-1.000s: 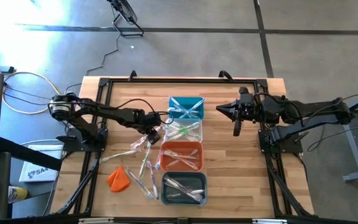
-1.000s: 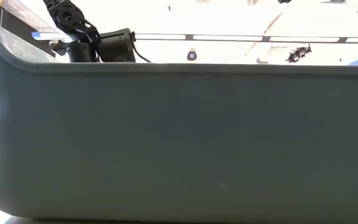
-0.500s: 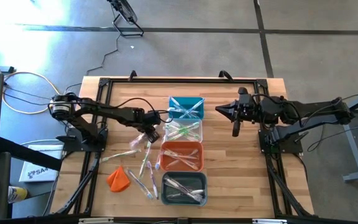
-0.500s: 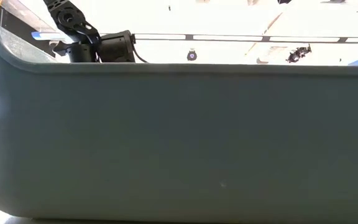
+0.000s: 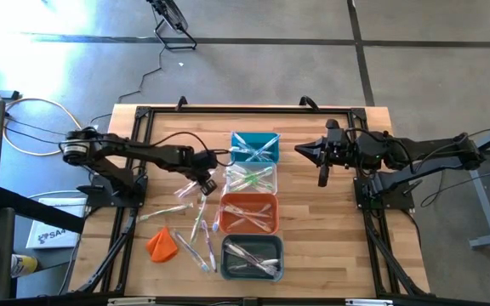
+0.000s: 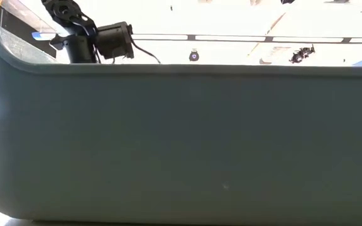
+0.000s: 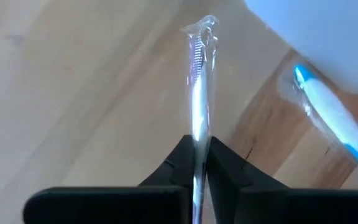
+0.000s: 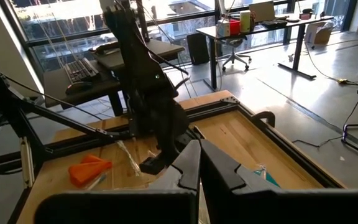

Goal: Pick & Place Toothbrushes
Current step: Put the violet toothbrush into the green bin

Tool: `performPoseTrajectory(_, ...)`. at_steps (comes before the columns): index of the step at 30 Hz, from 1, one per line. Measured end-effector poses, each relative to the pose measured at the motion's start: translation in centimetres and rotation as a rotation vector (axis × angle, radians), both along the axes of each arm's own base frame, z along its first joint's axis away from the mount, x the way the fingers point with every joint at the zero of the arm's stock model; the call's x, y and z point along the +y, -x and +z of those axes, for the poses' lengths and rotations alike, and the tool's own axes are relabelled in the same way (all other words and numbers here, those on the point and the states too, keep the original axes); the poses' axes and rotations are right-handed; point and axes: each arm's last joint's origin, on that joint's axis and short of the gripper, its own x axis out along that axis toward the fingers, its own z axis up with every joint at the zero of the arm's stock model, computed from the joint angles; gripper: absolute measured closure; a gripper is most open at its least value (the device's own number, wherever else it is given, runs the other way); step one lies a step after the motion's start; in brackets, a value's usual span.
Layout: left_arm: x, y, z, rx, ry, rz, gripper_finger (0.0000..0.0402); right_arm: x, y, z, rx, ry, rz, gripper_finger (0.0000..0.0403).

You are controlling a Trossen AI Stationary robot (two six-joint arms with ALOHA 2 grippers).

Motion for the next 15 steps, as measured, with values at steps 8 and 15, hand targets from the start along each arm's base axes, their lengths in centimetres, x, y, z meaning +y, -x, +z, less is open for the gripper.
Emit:
performPoseTrajectory(8,1.7,2.0,3.8,-0.141,-0.032,0.043,0.0388,0.0,0.0,0.0,-0.004,-0.001,0.0,0.0401)
performPoseTrajectory(15,2.3,4.4,8.6,-0.415,-0.008,0.02,0.0388,0.0,0.0,0.0,-0.005,-0.001,0.0,0.0401)
